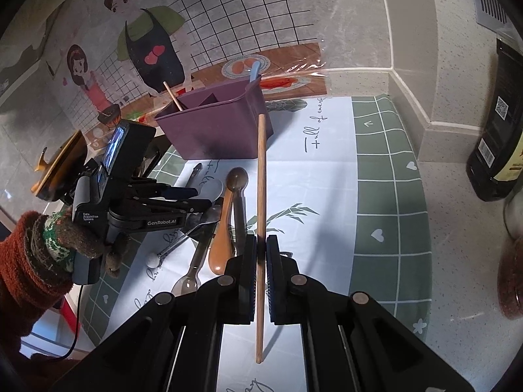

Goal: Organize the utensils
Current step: 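Carry the chopstick and white spoon over the purple holder, lower them in, open both tools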

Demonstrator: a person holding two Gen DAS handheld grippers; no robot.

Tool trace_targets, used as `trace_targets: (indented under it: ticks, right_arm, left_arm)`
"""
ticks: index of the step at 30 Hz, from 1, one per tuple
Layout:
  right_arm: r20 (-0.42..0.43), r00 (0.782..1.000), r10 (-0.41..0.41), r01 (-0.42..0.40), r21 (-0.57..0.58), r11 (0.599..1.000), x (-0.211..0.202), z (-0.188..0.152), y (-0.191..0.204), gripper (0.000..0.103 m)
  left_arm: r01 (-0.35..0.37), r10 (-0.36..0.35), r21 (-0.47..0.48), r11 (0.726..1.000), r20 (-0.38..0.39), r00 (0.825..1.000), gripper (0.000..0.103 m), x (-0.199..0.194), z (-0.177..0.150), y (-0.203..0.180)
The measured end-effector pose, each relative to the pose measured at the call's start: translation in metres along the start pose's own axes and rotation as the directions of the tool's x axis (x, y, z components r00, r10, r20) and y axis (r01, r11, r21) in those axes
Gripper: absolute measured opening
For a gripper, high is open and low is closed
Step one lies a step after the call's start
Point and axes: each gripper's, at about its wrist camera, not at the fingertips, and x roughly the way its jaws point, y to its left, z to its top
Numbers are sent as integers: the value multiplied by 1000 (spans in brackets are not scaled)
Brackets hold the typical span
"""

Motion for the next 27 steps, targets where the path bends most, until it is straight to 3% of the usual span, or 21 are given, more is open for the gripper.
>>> trace_targets:
  ticks: [4, 6, 7, 13, 20, 24, 26, 27]
  right_arm:
    - [-9, 1000, -4, 4, 15, 1000, 4, 1, -4, 6]
    - [-14, 1000, 1, -1, 24, 1000, 6, 2, -5, 6]
    - [-15, 1000, 1, -1, 25, 1000, 8, 3, -5, 6]
    - [-35, 999, 15, -15, -2, 1000, 20, 10, 6, 6]
    - [-37, 999, 27, -29, -40, 999, 26, 16, 32, 6]
    - [10, 999, 35, -35, -60, 998, 13, 25, 51, 6]
    - [50, 998, 47, -44, -57, 997, 1, 34, 57, 6]
    - [76, 996, 53, -49, -55, 997, -6, 41, 61, 6]
  left_arm:
    - [-16, 15, -61, 998, -4, 1000, 32, -2, -6, 5]
    - [-17, 19, -120, 993, 12, 1000, 12, -11, -22, 20]
    - [-6, 9, -162, 987, 15, 1000, 9, -15, -31, 27]
    - [49, -32, -299, 953, 61, 998, 8, -39, -79, 44]
    - [110, -39, -382, 918, 190, 981, 8, -76, -106, 42]
    - [122, -1, -366, 922, 313, 950, 8, -114, -100, 40]
    - [148, 1, -352, 924, 389, 921, 8, -139, -90, 42]
    - [168, -2, -341, 925, 438, 899, 8, -154, -81, 43]
